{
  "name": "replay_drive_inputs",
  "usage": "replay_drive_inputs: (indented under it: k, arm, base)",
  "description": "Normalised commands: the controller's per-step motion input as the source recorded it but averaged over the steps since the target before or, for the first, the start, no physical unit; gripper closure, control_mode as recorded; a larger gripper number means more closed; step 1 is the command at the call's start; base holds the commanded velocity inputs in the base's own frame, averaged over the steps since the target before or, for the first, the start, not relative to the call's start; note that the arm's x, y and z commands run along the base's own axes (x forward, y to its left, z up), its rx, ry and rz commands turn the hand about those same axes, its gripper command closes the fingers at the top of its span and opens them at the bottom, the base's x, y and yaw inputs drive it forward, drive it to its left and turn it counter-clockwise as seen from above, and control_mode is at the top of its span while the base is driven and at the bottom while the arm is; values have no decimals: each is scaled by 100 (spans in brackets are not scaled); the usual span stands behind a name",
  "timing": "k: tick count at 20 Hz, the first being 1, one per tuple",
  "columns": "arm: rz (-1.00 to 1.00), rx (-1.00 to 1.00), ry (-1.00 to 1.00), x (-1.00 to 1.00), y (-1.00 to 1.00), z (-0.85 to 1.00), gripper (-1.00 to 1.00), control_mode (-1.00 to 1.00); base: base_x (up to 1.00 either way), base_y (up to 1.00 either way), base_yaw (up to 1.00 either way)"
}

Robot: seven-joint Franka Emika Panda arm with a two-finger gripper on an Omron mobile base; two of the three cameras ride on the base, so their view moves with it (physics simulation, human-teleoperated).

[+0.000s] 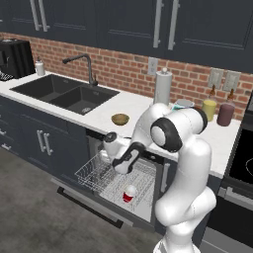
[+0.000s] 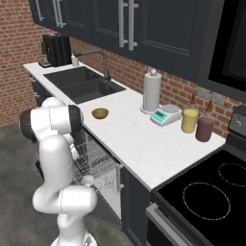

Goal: Pick up the cup and bowl from the counter, place them in the dishwasher, and close the dishwasher door.

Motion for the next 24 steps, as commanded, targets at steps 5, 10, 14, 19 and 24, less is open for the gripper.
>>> replay_drive_inputs:
  k: [5,10,14,19,24]
  arm:
    - [0,0,19,1,67,100,-100,-100]
    - [1,0,35,47,20,100,-100,-100]
    - [20,-15,39,53,0,100,-100,-100]
    - [36,-26,1,16,-2,67,-100,-100]
    - [39,9,-58,2,-53,12,-100,-100]
  base:
    - [0,0,0]
    - [0,0,0]
    - [0,0,0]
    - [0,0,0]
    - [0,0,0]
